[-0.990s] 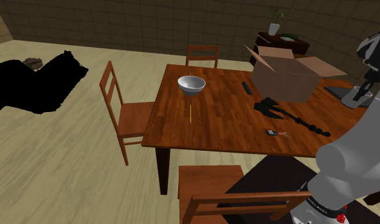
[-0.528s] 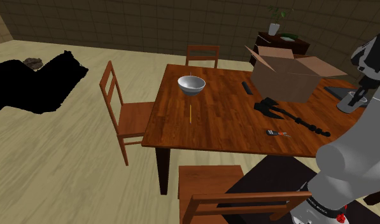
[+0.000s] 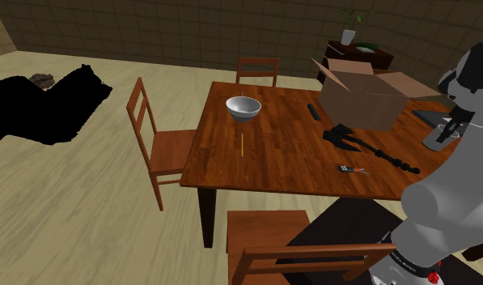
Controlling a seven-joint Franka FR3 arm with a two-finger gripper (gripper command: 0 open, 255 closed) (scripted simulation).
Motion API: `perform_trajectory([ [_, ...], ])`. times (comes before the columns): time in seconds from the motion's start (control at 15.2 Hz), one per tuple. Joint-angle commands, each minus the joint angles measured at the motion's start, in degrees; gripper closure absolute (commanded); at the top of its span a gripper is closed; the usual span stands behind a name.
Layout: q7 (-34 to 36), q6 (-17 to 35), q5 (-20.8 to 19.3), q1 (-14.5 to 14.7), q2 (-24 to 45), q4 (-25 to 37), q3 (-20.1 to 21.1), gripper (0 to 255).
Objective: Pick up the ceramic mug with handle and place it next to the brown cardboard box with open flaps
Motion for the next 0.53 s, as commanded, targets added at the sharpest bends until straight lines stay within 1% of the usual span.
perform_trajectory([
  [0.0,-0.5,1.3,0.9,-0.4,1.0,-0.5,0.4,255],
  [0.26,-1.4,3.6,2.4,-0.9,2.5,-1.6,1.1,255],
  [0.46,-1.4,3.6,2.4,-0.9,2.5,-1.6,1.1,255],
])
